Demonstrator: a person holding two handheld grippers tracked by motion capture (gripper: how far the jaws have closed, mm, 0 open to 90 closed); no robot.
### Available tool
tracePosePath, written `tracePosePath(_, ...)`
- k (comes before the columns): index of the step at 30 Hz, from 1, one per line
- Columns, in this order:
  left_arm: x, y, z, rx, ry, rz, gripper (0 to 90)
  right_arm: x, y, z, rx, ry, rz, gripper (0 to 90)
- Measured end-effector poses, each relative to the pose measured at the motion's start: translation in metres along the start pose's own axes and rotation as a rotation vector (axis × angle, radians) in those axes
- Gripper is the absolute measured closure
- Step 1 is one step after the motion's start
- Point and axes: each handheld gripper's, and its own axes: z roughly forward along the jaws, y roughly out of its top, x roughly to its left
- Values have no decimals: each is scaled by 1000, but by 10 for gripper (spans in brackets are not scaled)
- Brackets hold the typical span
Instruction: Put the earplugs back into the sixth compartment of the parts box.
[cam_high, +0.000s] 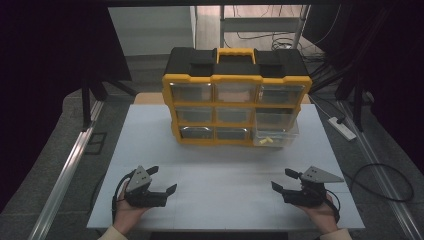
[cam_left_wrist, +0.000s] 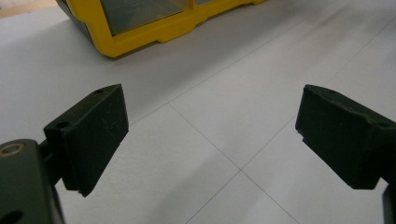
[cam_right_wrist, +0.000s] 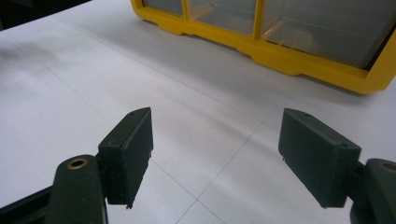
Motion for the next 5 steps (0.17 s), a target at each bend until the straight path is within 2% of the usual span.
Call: tracePosePath(5, 0, 0, 1, 5, 1, 1, 93, -1, -1, 2, 1, -1, 3, 256)
